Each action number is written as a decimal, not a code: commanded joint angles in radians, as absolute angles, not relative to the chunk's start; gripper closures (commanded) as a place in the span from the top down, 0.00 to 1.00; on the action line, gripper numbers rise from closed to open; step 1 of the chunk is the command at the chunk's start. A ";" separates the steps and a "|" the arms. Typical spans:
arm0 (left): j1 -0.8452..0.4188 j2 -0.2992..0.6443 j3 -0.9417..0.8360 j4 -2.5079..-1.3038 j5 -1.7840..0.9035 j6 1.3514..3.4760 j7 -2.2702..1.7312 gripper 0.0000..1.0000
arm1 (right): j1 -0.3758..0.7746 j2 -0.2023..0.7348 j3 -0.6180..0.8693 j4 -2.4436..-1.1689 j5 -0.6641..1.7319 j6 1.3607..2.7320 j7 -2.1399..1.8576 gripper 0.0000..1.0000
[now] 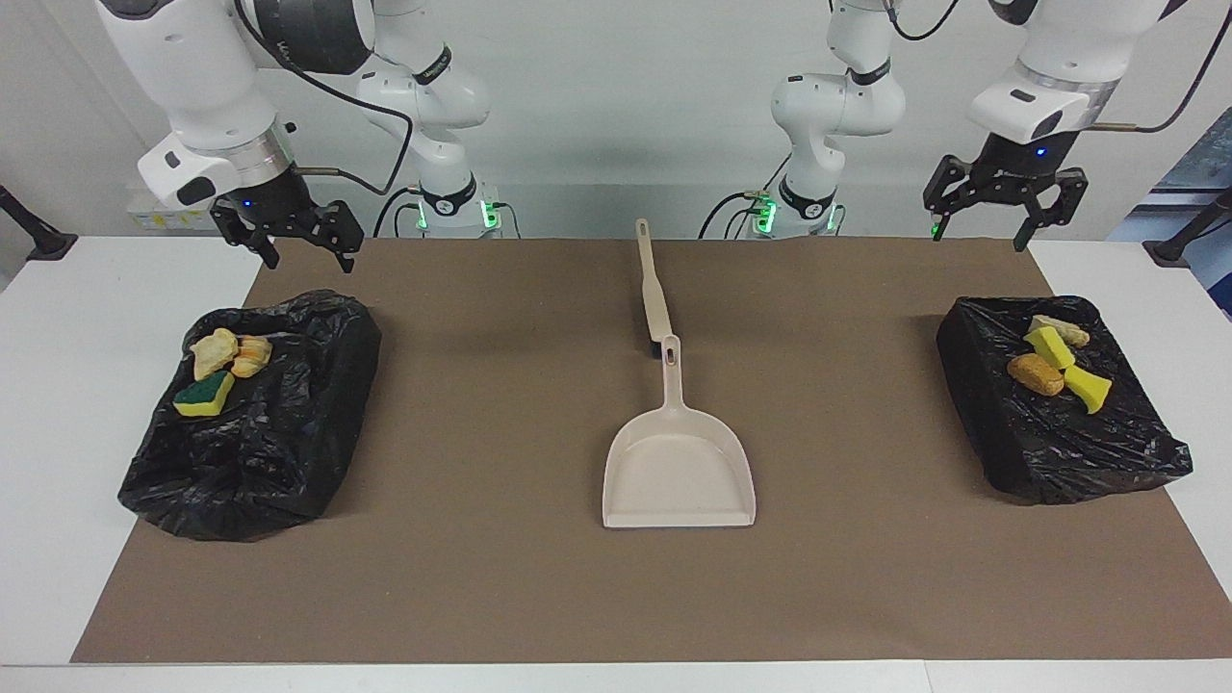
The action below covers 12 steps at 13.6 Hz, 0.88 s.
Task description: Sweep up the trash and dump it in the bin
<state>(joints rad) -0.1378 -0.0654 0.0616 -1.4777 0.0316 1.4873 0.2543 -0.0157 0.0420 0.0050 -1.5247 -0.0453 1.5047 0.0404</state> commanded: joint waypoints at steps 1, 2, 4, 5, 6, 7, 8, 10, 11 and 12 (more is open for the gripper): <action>-0.121 0.012 0.052 -1.347 -0.003 1.408 0.270 1.00 | -0.017 0.037 0.000 -1.523 -0.021 1.496 0.017 1.00; -0.120 0.000 0.054 -1.350 -0.030 1.410 0.270 1.00 | -0.017 0.035 0.000 -1.523 -0.021 1.496 0.017 1.00; -0.121 -0.038 0.058 -1.397 -0.046 1.411 0.259 1.00 | -0.017 0.037 0.000 -1.523 -0.023 1.496 0.017 1.00; -0.123 -0.047 0.055 -1.405 -0.045 1.404 0.255 1.00 | -0.017 0.035 0.000 -1.523 -0.021 1.496 0.017 1.00; -0.123 -0.051 0.055 -1.411 -0.044 1.401 0.247 1.00 | -0.017 0.035 0.000 -1.523 -0.023 1.496 0.017 1.00; -0.121 -0.052 0.055 -1.414 -0.044 1.401 0.223 1.00 | -0.017 0.035 0.000 -1.523 -0.023 1.496 0.017 1.00; -0.121 -0.052 0.055 -1.414 -0.044 1.405 0.191 1.00 | -0.017 0.035 0.000 -1.523 -0.021 1.496 0.017 1.00; -0.118 -0.052 0.057 -1.414 -0.031 1.399 0.173 1.00 | -0.017 0.035 0.000 -1.523 -0.023 1.496 0.017 1.00; -0.115 -0.052 0.057 -1.414 -0.023 1.390 0.172 1.00 | -0.017 0.037 0.000 -1.523 -0.021 1.496 0.017 1.00; -0.107 -0.052 0.060 -1.414 -0.014 1.379 0.172 1.00 | -0.017 0.035 0.000 -1.523 -0.023 1.496 0.017 1.00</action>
